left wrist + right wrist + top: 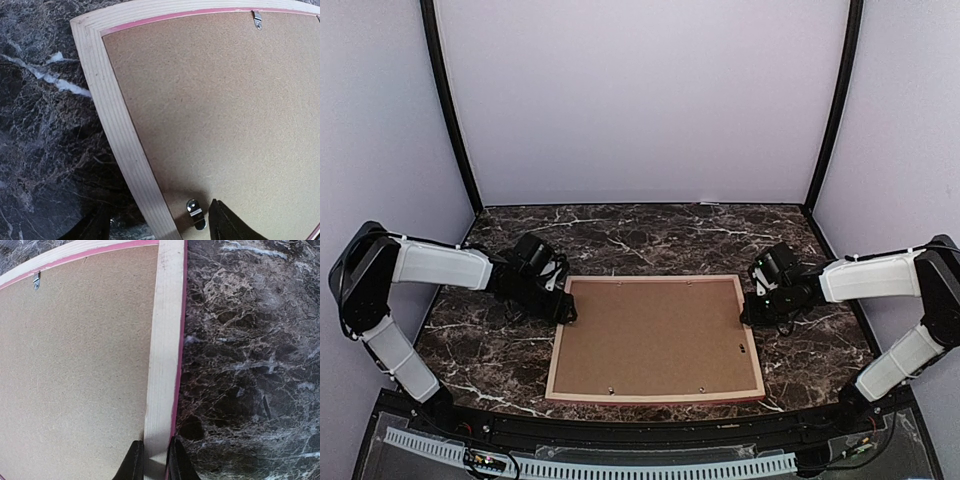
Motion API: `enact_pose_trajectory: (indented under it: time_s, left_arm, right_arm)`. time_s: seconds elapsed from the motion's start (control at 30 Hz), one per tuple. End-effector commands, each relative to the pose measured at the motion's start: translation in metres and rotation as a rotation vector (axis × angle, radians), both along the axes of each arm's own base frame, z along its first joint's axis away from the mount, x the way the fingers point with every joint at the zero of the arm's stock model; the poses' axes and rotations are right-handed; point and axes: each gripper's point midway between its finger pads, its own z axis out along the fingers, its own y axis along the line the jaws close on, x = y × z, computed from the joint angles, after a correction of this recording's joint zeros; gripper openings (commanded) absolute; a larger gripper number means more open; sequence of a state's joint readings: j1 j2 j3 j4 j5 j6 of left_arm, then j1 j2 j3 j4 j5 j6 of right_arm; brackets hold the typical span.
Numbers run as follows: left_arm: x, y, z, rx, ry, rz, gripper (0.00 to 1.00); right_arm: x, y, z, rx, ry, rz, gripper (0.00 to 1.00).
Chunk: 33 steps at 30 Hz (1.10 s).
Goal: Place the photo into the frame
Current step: Press the fastener onto the backboard.
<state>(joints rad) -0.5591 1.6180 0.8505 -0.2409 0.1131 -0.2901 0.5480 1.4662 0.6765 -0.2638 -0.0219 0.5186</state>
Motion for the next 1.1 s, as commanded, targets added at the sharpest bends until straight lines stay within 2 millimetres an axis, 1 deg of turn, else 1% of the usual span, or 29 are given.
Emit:
enact_pose_trajectory:
  time_s: [0.0,0.1,0.2,0.4,0.63,0.87,1.07]
  left_arm:
    - [0.000,-0.007,0.003,-0.010,0.001,-0.029,0.69]
    - [-0.001,-0.005,0.001,0.003,0.003,-0.025,0.66]
    - [-0.002,-0.004,-0.001,0.004,0.006,-0.024,0.59]
    - [-0.005,-0.002,-0.006,0.011,0.019,-0.023,0.49]
    - [-0.014,0.003,-0.016,0.018,0.042,-0.015,0.44]
    - [-0.023,0.004,-0.026,0.001,0.072,-0.009,0.41]
    - [-0.030,0.004,-0.031,-0.024,0.088,-0.002,0.38]
  right_arm:
    - [-0.007,-0.003,-0.009,-0.016,0.023,0.008,0.13]
    - [-0.007,-0.004,-0.010,-0.022,0.027,0.006,0.13]
    - [-0.008,-0.005,-0.011,-0.021,0.027,0.007,0.13]
    - [-0.009,-0.005,-0.014,-0.024,0.034,0.010,0.13]
    - [-0.009,-0.005,-0.015,-0.030,0.037,0.013,0.13]
    - [-0.009,-0.006,-0.017,-0.035,0.041,0.013,0.12]
    - [-0.008,-0.005,-0.016,-0.036,0.042,0.015,0.12]
